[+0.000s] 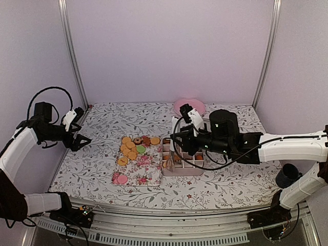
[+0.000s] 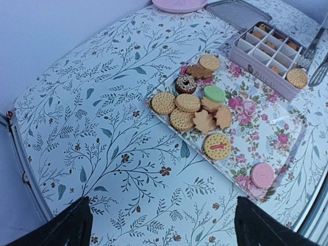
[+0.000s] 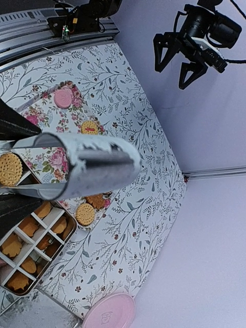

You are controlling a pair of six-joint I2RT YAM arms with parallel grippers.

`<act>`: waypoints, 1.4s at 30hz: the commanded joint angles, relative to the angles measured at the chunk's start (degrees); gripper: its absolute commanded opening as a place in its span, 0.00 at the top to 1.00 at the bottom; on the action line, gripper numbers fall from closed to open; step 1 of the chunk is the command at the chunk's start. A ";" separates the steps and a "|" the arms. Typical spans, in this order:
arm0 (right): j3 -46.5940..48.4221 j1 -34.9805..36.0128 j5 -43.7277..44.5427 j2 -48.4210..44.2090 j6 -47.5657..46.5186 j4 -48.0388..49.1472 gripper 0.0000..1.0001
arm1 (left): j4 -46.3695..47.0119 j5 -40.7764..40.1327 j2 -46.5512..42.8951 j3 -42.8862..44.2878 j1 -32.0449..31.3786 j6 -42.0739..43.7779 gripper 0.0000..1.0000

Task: Pack the cookies
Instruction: Adjust the fake cookies in the empty pocket of the box.

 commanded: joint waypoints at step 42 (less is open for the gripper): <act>2.95 -3.13 1.55 2.24 0.24 6.24 0.70 | -0.01 0.48 0.03 1.35 0.46 0.07 0.03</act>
